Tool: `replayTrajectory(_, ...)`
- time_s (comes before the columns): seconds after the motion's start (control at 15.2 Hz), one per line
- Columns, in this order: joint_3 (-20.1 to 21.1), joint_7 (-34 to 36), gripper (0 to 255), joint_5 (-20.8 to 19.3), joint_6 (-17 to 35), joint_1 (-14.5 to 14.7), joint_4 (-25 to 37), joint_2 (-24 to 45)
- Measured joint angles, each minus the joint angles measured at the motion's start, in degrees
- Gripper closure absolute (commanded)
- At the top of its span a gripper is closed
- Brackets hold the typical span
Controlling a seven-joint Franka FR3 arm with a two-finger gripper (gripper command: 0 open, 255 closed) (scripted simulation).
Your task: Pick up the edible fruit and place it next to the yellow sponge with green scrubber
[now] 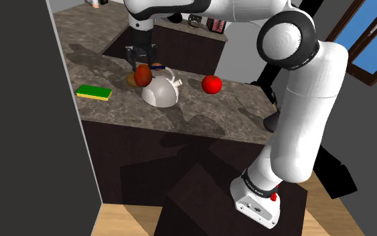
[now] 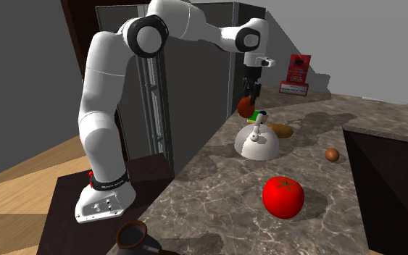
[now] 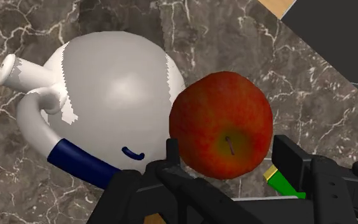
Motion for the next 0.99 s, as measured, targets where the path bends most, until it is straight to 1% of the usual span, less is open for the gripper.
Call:
replayTrajectory(0.13,0.4,1.2,255,0.0,-1.2,0.8,5.0,3.9)
replayTrajectory(0.26,0.8,2.4,255,0.1,-3.3,1.6,11.9,8.7)
replayTrajectory(0.33,1.0,2.9,255,0.1,-4.7,2.0,16.8,12.2)
replayTrajectory(0.4,1.1,3.3,255,0.1,-5.9,2.2,20.1,14.3)
replayTrajectory(0.46,1.3,4.0,255,0.1,-8.2,2.8,26.2,18.0)
replayTrajectory(0.53,1.3,4.2,255,0.1,-9.5,3.0,30.0,20.6)
replayTrajectory(0.66,1.4,4.5,255,0.1,-9.1,3.2,30.8,21.9)
replayTrajectory(0.79,1.4,4.7,255,0.1,-7.7,3.3,29.7,22.1)
replayTrajectory(0.99,1.4,4.8,255,0.1,-4.9,3.3,26.3,21.6)
